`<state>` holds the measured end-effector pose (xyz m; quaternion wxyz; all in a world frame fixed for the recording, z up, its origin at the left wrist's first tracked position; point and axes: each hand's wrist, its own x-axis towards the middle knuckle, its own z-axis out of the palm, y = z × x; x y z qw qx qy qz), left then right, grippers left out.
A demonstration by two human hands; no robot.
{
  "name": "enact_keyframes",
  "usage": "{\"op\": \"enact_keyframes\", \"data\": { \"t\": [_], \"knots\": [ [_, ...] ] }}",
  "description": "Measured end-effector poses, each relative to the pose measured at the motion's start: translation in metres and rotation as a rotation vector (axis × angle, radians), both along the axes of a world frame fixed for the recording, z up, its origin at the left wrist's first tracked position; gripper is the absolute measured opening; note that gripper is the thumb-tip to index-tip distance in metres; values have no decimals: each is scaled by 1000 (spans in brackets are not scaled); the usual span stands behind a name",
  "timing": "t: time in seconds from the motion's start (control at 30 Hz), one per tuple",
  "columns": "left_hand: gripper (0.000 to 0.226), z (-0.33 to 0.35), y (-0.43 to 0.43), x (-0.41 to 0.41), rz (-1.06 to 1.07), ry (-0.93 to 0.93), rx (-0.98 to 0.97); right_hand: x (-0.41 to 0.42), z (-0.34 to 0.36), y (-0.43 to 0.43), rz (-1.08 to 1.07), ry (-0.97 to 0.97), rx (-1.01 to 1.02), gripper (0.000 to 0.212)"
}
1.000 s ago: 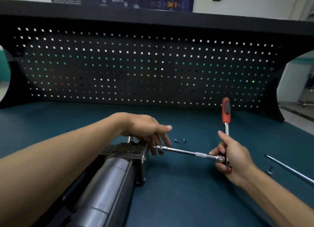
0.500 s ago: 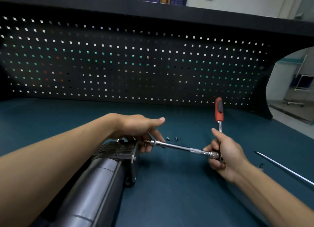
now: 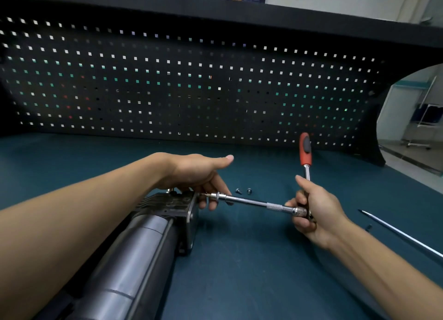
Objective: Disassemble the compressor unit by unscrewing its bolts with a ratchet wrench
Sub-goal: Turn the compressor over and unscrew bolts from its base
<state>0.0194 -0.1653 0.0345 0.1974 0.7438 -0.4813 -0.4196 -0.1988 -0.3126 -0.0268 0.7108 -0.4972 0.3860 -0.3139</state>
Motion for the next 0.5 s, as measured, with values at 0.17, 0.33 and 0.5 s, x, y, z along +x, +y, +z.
{"op": "enact_keyframes", "data": {
  "t": [0.17, 0.33, 0.5],
  "knots": [
    [88, 1, 0, -1, -19, -32, 20, -3, 4, -2, 37, 118, 11, 49],
    [72, 1, 1, -1, -34, -60, 20, -3, 4, -1, 59, 157, 60, 45],
    [52, 2, 5, 1, -99, -101, 8, -3, 4, 2, 44, 179, 74, 41]
  ]
}}
